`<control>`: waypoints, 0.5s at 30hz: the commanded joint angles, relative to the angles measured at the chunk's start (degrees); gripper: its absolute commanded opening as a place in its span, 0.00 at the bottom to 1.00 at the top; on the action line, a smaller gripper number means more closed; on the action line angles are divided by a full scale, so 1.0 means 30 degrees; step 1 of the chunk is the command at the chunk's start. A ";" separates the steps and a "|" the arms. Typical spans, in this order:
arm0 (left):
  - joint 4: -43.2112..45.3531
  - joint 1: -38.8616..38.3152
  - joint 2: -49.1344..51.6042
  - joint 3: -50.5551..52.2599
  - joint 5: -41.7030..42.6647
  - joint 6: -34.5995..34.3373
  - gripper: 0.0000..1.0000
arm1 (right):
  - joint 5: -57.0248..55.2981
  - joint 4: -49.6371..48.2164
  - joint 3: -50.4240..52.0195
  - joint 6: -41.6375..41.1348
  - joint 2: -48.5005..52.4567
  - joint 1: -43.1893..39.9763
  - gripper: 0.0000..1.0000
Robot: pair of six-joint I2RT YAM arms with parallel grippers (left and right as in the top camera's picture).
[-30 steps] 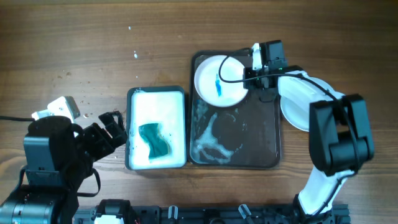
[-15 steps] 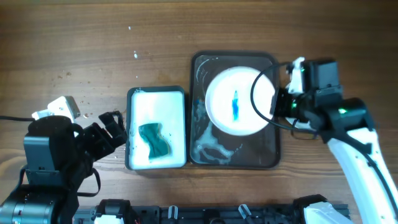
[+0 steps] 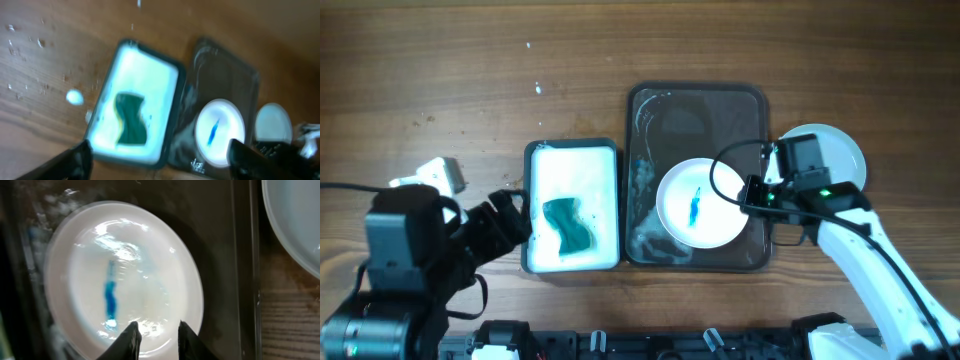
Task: Clean dirty plates on tray and stack at the side
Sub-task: 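Grasp the last blue-stained plate rim on the tray with right gripper, then pick up the green sponge from the basin with the left gripper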
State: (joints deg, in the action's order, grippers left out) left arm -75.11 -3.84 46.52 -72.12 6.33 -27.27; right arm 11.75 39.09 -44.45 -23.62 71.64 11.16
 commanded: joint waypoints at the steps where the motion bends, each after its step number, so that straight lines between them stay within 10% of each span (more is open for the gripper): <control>1: -0.0379 -0.0393 0.1508 0.2907 0.1086 -0.0095 0.72 | 0.0736 0.1064 -0.2069 0.1960 -0.2127 -0.0044 0.27; 10: 0.6018 -0.0780 0.8313 0.9967 0.3497 -0.2062 0.57 | 0.0758 0.2266 -0.2091 0.2004 -0.3300 -0.0044 0.28; 15: 0.8859 -0.3016 1.2145 0.9967 0.2339 -0.2084 0.66 | 0.0765 0.2499 -0.2091 0.1821 -0.2441 -0.0044 0.28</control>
State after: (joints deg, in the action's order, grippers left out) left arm -51.22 -9.37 78.22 -42.57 14.72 -32.73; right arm 13.32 46.26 -50.09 -18.70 62.87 11.16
